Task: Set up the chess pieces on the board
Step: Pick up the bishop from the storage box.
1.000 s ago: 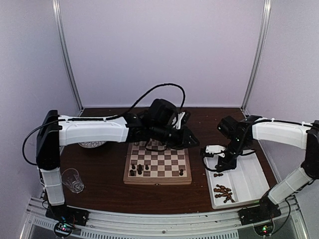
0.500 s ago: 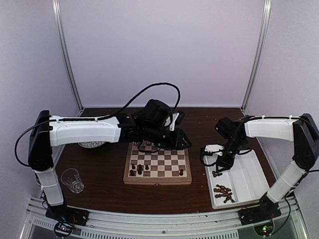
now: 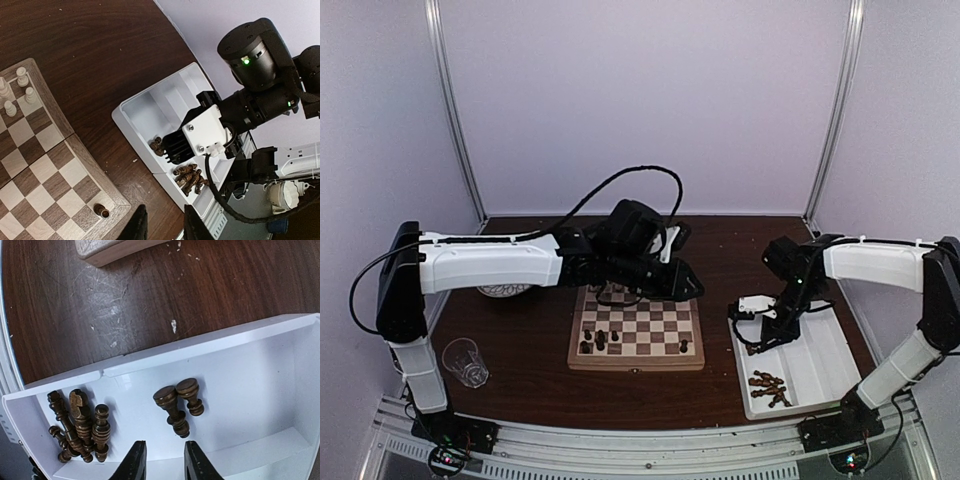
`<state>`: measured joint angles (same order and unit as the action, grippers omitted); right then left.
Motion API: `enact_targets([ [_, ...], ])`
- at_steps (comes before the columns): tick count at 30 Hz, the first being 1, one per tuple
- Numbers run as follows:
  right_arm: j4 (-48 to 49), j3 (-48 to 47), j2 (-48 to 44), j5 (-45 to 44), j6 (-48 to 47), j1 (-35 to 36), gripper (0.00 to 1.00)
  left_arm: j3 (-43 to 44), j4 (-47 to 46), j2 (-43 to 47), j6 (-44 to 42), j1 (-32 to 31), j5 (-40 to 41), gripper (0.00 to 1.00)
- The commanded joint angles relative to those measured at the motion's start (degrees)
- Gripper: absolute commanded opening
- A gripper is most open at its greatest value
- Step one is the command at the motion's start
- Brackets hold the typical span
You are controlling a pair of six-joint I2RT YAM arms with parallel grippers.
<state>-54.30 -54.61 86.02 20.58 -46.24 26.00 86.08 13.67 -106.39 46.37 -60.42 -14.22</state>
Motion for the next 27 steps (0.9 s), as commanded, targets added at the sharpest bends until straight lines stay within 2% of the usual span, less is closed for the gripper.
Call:
enact_targets([
  [1,2.1,2.4,2.0,-0.8,-2.9,0.1,0.29,-0.9,-0.6,3.1,-1.5,0.3,1.5,0.26],
  [11,7.0,4.7,4.2,-3.6,-2.7,0.1,0.30,-1.3,-0.3,3.5,-1.7,0.3,1.7,0.26],
  [21,10.1,6.1,1.6,-5.1,-3.1,0.1,0.31,-1.9,-0.9,3.3,-1.8,0.3,1.1,0.26],
  [27,11.6,7.2,4.1,-5.7,-4.1,0.1,0.31,-2.0,-1.1,3.2,-1.8,0.3,0.7,0.26],
])
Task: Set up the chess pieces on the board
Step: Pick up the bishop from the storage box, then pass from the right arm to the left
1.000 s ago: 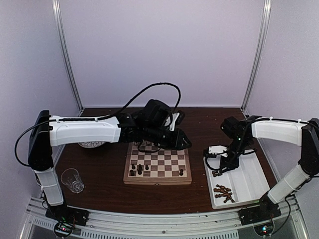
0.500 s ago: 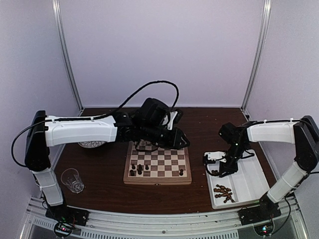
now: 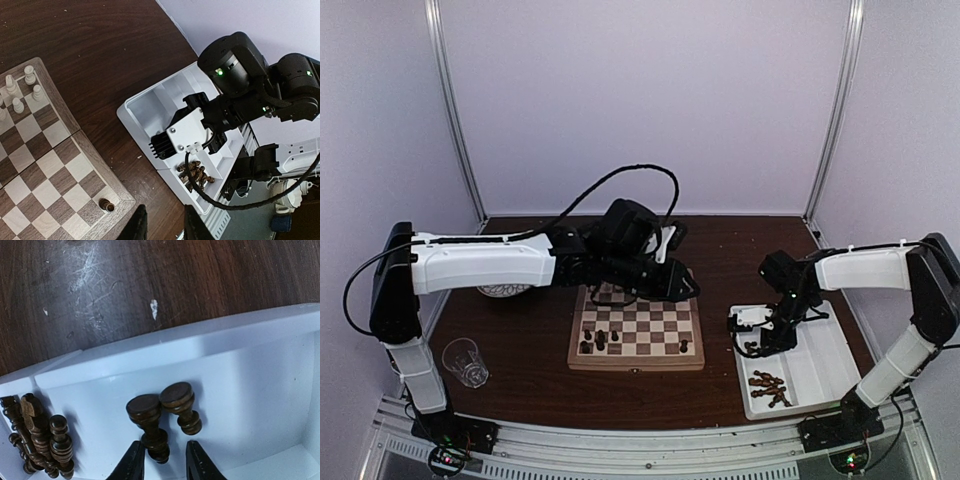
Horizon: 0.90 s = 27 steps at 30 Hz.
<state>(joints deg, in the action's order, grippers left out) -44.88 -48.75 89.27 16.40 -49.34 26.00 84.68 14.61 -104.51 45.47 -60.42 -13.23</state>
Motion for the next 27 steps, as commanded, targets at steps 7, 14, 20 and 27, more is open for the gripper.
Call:
enact_targets([
  [7,2.1,2.7,-2.7,0.1,-1.1,0.1,0.10,-2.1,-4.7,1.0,-0.9,0.3,-0.6,0.26],
  [14,-11.6,-1.9,-12.6,1.4,-0.9,0.1,0.07,-8.0,-16.0,1.9,-6.6,0.2,-2.7,0.32],
  [20,-21.7,-11.3,-16.7,11.0,4.6,0.2,0.08,-13.6,-34.0,0.5,-5.7,-0.7,-9.6,0.41],
  [27,-23.8,-16.8,-16.2,14.4,8.1,2.1,0.09,-7.4,-38.3,-6.2,2.9,-2.5,-15.9,0.47],
])
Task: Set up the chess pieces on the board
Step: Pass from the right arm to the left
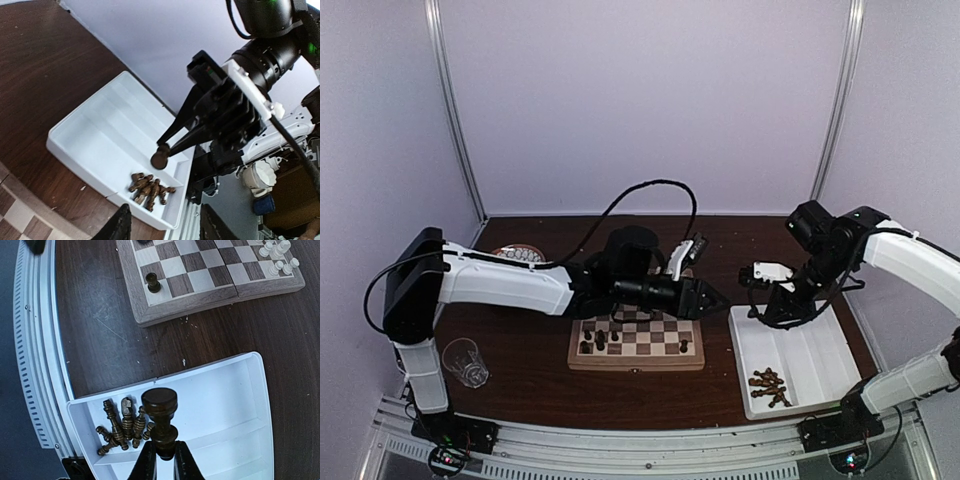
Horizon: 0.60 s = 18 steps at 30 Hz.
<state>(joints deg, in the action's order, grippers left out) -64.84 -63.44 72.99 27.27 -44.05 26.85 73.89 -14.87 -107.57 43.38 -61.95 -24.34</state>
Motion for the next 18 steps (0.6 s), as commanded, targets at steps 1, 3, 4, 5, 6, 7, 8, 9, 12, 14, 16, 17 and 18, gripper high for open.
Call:
enact_targets([
  [1,-3.9,-2.4,0.0,3.6,3.0,1.4,0.09,4.0,-9.2,-4.0,6.1,-1.0,-5.3,0.48],
  [3,-4.0,-3.0,0.0,4.1,3.4,1.7,0.09,5.8,-8.4,-6.1,8.0,-1.0,-6.0,0.48],
  [4,-4.1,-3.2,0.0,4.6,3.7,1.9,0.09,6.4,-8.3,-6.8,8.6,-1.1,-6.2,0.48],
  [5,-4.1,-3.5,-0.1,5.3,4.0,2.1,0.09,6.9,-8.4,-7.3,9.2,-1.1,-6.1,0.49],
  [6,-4.2,-3.9,-0.1,5.8,4.3,2.2,0.09,7.4,-8.3,-7.8,9.7,-1.2,-6.1,0.54],
  [7,-4.2,-4.1,-0.3,6.1,4.6,2.4,0.09,8.0,-8.0,-8.4,10.0,-1.4,-6.2,0.55],
  [8,-4.2,-4.3,-0.5,6.4,4.9,2.6,0.09,8.8,-7.7,-8.9,10.1,-1.5,-6.4,0.55],
  [9,-4.2,-4.5,-0.6,6.4,5.2,2.7,0.09,9.5,-7.3,-9.5,10.3,-1.7,-6.7,0.54],
  [12,-3.9,-4.8,-1.0,6.5,5.8,3.0,0.09,11.4,-6.5,-10.9,10.9,-2.1,-7.4,0.51],
  [14,-3.6,-4.7,-1.2,6.7,6.0,3.1,0.09,11.9,-7.1,-11.7,11.5,-2.1,-8.1,0.46],
  [16,-3.4,-4.6,-1.3,6.7,6.3,3.3,0.10,12.3,-8.0,-12.4,12.5,-2.2,-9.0,0.40],
  [17,-3.3,-4.5,-1.3,6.6,6.5,3.4,0.10,12.6,-8.4,-12.6,12.8,-2.2,-9.4,0.38],
  [18,-3.1,-4.4,-1.3,6.6,6.6,3.5,0.10,12.9,-8.6,-13.0,13.3,-2.2,-9.8,0.36],
])
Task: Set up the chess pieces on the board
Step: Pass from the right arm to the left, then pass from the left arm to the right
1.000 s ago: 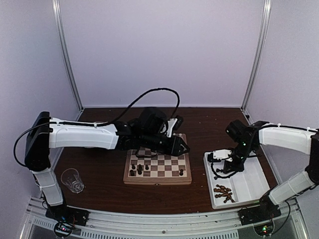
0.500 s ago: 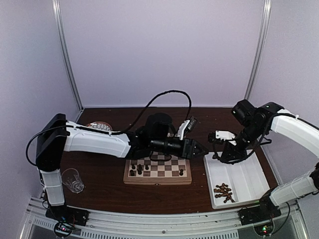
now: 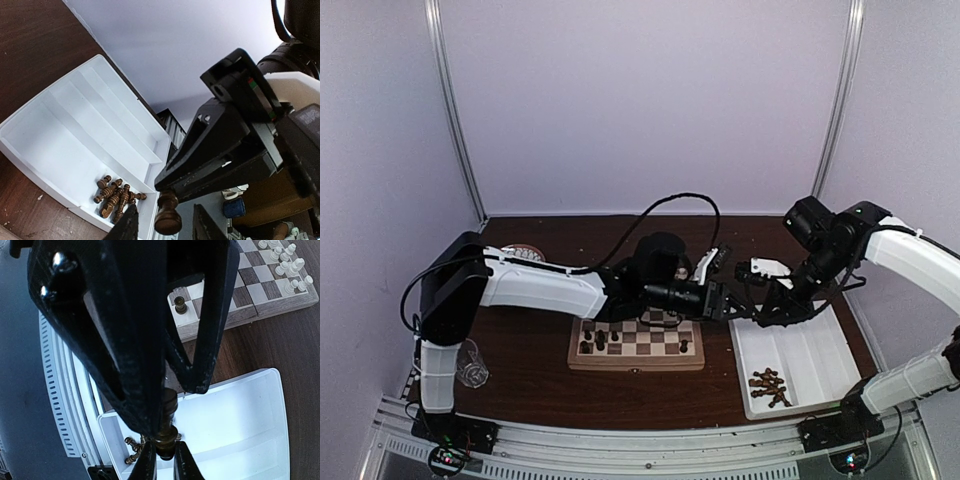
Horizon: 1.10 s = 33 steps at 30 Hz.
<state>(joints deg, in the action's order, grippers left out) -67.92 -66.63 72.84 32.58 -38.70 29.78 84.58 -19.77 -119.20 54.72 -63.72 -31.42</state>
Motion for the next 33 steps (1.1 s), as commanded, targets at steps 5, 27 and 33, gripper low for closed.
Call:
enact_targets([
  [5,0.4,-1.4,-1.5,1.3,1.7,0.6,0.09,3.2,-3.0,-2.2,3.0,-0.4,-3.5,0.28],
  [27,9.5,-1.1,-8.8,33.9,13.8,-17.7,0.48,-5.1,-26.7,3.1,11.1,0.8,-1.4,0.06],
  [33,12.2,2.5,-9.2,36.9,15.7,-18.3,0.49,-6.7,-35.3,2.9,15.6,1.3,0.3,0.06],
])
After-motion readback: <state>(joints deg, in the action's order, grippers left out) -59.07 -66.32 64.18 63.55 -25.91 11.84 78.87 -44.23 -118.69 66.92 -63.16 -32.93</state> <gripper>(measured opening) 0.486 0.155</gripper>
